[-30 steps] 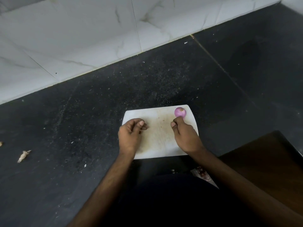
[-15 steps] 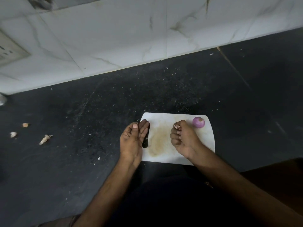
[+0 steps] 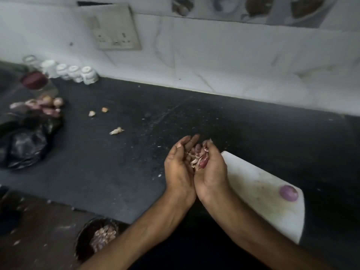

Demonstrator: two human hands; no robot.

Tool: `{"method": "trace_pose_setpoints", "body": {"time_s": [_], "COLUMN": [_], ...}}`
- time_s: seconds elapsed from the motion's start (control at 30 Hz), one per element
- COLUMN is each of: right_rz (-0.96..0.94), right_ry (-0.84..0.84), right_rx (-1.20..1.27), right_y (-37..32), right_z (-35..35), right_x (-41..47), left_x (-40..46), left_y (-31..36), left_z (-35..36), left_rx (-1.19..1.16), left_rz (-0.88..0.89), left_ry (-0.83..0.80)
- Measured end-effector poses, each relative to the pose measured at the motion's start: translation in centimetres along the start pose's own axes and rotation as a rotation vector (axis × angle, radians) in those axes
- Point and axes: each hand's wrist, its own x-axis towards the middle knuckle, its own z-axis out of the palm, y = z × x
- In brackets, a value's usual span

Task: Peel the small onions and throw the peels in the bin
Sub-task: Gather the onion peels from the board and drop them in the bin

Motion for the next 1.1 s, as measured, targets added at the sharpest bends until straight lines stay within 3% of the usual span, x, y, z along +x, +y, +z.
{"method": "trace_pose_setpoints", "body": {"time_s": [0.13,0.3,0.43,0.7,0.87,1.1], "right_rz": [0.012,0.049,0.082,0.292,0.498,0.751], "right_ry": [-0.177,-0.313,-0.371,-0.470,-0.408,-0.170], "right_rx": [-0.149,-0.408,-0.591,-0.863,-0.953,-0.984], "right_y": [5.4,11.1,13.6,19.6,24.2,33.2], "right_z": [2.2,2.8,1.3,-3.0,-6.1,-9.6], "right_x": [-1.4,-3.5,-5.2,-10.6,-10.7,-8.3], "left_x": [-0.5,-2.5,-5.3,-12.1,-13.2,-10.9], "left_y": [4.6,8.9,9.6,9.3,8.6,9.3], "left_z": [-2.7,-7.0,-9.4,-17.1,-22.7,-31.6], "left_rx": [-0.240,-0.327,-0.418,-0.507,-0.564,-0.695], "left_rz": [0.055,0.220,0.337,0.562,0.597,0.525], "left_ry": [0.052,0.123,0.180,0.470,0.626,0.882]}}
